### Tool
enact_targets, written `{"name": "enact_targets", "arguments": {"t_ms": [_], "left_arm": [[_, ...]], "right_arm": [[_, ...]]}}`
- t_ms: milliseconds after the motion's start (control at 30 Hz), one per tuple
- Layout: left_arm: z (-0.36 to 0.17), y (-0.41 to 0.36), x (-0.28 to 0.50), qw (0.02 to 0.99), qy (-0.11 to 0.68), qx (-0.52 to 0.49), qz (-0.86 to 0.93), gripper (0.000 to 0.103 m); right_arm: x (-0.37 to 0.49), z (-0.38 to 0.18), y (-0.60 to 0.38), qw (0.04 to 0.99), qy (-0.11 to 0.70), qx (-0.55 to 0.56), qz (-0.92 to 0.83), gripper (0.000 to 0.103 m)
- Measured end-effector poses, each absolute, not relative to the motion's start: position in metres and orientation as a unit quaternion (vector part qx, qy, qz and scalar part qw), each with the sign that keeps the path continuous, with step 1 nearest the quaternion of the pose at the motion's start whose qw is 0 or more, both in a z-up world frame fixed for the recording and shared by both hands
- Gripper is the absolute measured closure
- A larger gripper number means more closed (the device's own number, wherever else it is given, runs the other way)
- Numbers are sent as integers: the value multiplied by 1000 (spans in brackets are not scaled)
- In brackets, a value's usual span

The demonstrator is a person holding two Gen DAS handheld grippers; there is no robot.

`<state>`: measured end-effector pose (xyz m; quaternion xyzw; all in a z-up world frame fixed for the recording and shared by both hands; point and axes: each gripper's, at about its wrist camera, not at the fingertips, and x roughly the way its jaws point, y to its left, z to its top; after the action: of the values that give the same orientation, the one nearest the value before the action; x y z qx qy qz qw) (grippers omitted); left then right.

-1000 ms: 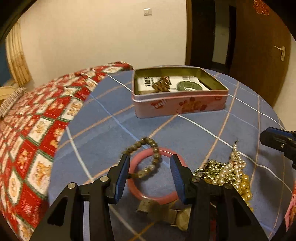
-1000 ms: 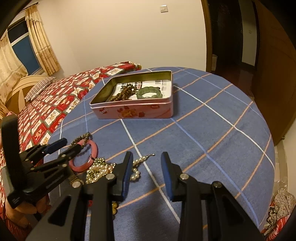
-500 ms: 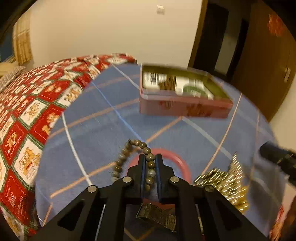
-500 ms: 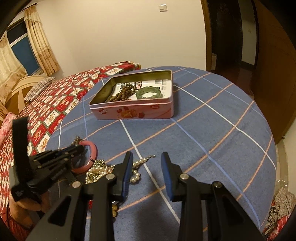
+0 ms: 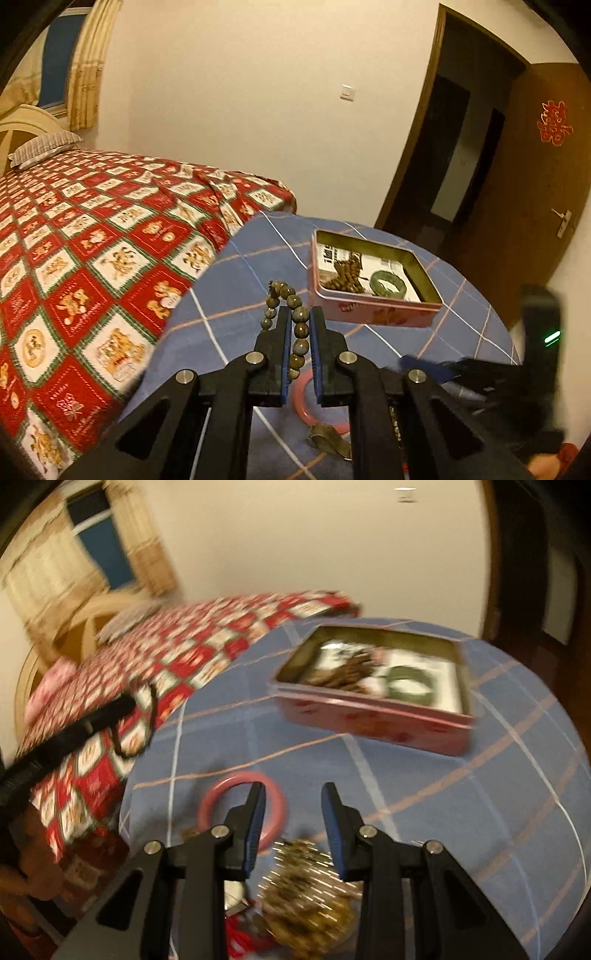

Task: Organize jewelry
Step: 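Lower the bead bracelet and pink bangle into the tin and open both grippers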

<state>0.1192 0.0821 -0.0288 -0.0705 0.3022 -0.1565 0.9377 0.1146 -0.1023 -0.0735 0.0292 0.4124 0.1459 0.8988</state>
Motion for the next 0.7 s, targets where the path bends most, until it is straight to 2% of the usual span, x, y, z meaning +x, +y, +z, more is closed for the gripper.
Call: {"name": "enact_targets", "arguments": {"t_ms": [200,300,367,433,700], "left_arm": [[-31,93,122,939,302,-72,-146,94],[-33,94,124,939,303,-74,-145,94],[-35,94,125,938,305,-74,-146,94],[-35,91,125,938,306,-71,-145,94],[-39,84,131,937,308,-70,-149,94]], "right_arm": [[137,-104,-68,872,461,-30,159,69],[139,-111,-63,873,461,-56,149,73],[138,-112,-64,875,459,-66,143,84],[138,-112,-68,876,457,-72,136,89],[135,-92,-99,891,434,10,135,90]]}}
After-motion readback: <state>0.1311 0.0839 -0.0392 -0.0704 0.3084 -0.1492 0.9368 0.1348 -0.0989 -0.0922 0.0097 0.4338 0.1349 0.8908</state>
